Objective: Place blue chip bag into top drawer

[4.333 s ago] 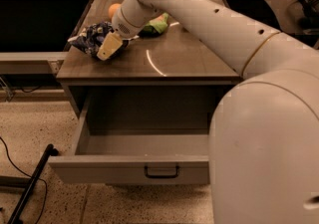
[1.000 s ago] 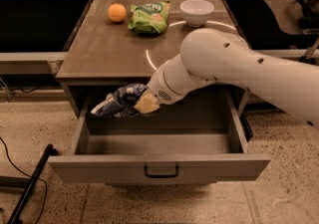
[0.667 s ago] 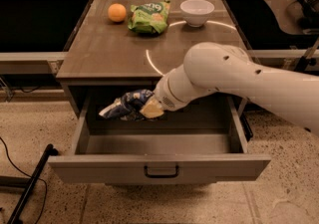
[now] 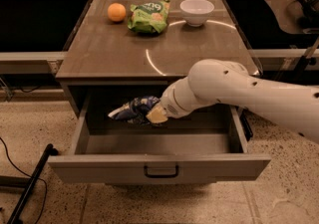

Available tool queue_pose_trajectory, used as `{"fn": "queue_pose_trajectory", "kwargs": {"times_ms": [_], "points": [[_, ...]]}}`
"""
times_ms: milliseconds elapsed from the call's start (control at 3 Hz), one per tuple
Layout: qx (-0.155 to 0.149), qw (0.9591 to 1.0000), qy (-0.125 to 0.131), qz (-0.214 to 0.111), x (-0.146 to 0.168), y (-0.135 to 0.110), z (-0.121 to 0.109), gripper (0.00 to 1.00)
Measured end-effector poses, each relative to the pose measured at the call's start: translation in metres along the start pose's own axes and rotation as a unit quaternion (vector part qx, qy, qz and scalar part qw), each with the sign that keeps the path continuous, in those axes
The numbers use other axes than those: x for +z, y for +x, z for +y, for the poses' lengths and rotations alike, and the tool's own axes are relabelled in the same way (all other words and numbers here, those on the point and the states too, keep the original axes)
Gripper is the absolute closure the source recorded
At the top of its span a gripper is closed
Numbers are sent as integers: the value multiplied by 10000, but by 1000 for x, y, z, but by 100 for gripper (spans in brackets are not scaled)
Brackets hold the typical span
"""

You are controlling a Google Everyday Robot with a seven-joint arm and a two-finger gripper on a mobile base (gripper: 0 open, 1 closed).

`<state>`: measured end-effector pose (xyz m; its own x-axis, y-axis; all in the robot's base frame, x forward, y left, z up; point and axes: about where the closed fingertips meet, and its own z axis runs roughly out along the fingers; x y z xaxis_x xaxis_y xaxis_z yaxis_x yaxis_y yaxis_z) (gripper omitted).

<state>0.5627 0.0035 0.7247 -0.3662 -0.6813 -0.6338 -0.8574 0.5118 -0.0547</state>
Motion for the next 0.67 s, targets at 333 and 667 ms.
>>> {"fn": "queue_pose_trajectory", "kwargs": {"times_ms": [333, 667], "points": [[-1, 10000, 4, -7, 0, 0, 0, 73], [0, 10000, 3, -7, 1, 0, 0, 50]]}}
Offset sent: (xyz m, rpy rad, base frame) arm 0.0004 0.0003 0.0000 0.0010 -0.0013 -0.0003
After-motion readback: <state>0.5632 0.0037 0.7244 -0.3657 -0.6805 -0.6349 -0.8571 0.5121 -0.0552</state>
